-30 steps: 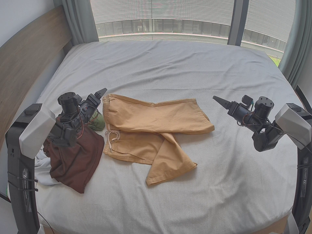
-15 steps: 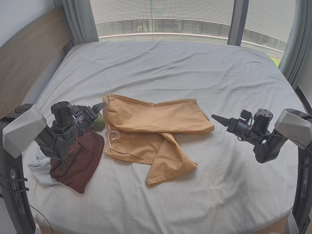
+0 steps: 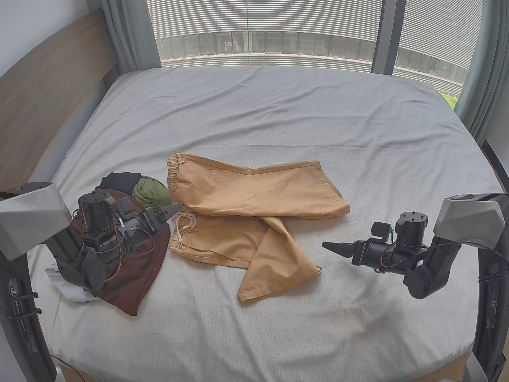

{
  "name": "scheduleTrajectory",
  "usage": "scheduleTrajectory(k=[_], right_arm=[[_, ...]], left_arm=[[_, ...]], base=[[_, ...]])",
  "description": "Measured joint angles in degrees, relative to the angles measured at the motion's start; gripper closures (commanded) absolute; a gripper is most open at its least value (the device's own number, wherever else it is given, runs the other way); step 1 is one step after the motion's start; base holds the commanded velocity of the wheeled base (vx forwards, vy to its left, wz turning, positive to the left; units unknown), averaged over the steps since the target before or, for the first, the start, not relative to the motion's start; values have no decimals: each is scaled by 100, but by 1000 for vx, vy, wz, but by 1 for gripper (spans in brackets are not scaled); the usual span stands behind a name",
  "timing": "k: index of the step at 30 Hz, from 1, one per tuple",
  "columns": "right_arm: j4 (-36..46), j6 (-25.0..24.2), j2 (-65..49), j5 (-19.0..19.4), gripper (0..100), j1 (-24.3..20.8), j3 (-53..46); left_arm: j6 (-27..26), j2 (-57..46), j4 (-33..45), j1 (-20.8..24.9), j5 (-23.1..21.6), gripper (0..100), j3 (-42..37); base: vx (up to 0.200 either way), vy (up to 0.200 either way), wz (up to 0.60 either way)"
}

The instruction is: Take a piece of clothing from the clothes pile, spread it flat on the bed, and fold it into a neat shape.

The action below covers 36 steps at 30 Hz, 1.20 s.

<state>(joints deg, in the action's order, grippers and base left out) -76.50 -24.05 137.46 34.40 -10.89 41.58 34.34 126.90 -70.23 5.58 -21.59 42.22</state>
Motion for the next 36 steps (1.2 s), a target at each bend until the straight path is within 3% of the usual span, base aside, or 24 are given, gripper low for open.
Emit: scheduleTrajectory(k=[15, 20, 36], right_arm=[[-63, -668, 66, -145, 0, -529, -295], [-52, -728, 83, -158, 0, -625, -302], [77, -750, 229, -167, 0, -818, -429]], left_arm=[[-210, 319, 49, 4, 40, 0, -182], [-522, 516, 41, -10, 148, 0, -187], [-539, 752, 44, 17, 167, 0, -171]], base=[[0, 0, 0], [0, 0, 0], [0, 0, 0]])
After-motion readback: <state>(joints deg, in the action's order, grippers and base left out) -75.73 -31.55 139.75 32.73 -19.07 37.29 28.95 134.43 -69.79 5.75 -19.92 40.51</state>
